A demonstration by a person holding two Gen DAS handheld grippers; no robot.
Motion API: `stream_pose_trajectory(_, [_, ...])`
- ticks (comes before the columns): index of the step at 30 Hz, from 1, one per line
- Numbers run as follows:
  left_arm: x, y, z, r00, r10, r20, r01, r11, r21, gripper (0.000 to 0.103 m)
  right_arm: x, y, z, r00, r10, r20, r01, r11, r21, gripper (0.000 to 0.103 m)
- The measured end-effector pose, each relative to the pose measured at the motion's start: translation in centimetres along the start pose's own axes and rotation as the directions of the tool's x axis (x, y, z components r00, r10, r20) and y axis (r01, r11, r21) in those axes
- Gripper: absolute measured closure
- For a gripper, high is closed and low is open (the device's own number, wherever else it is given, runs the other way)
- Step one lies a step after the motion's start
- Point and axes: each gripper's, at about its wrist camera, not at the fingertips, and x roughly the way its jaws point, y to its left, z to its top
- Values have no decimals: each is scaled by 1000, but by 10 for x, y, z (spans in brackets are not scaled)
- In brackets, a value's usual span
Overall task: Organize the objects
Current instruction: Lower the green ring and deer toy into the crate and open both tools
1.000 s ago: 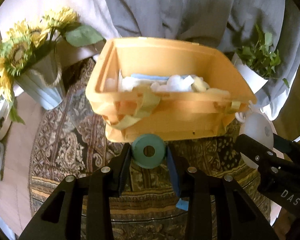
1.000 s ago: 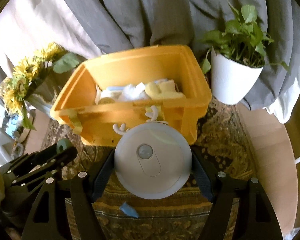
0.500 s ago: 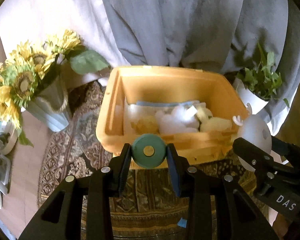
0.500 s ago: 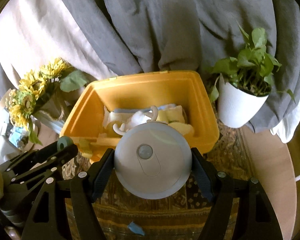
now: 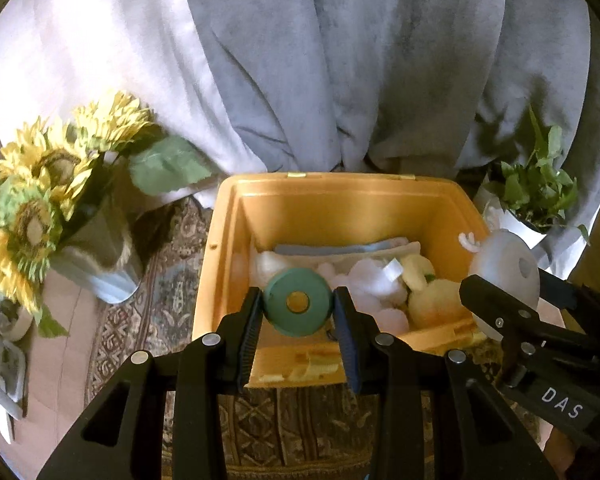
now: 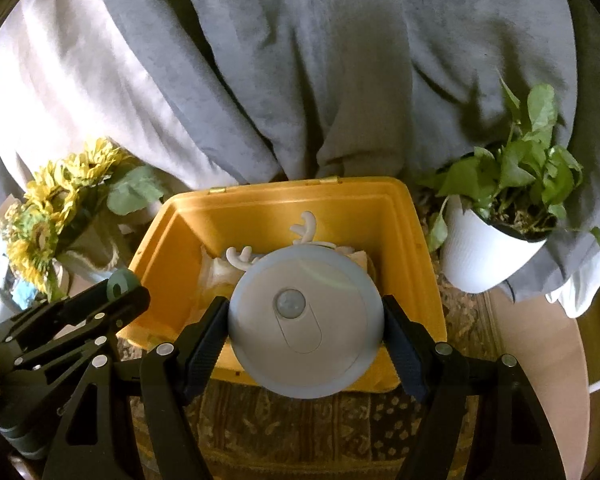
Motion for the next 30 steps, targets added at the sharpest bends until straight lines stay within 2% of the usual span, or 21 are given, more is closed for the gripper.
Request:
stream_pose_trajectory(15, [48,-1,37,1000,-2,-17,2,1000,21,67,40,-5,29,999,-18,-29,17,1000,-17,29])
stream_pose_trajectory(16, [51,-2,39,1000,-4,-17,4,1000,22,64,42,-6,31,999,-18,-31,18,1000,-15,29])
stream_pose_trajectory(19, [56,0,44,1000,0,-18,0,1000,18,39,49,-7,34,999,-12,-42,11,1000,-13,29])
stream_pose_trajectory(21, [57,3,46,1000,17,-9,-17,1000,3,32,54,-8,36,999,-6,-51,6,1000,-5,29])
stream_pose_trajectory(23, [59,7,47,998,59,-12,-59,998,-15,15,57,-10,37,998,-3,-56,3,1000,4,29])
stream_pose_trajectory(30, [65,19,43,994,109,-25,-110,993,-37,10,71,-5,41,997,12,-77,-12,1000,-7,29])
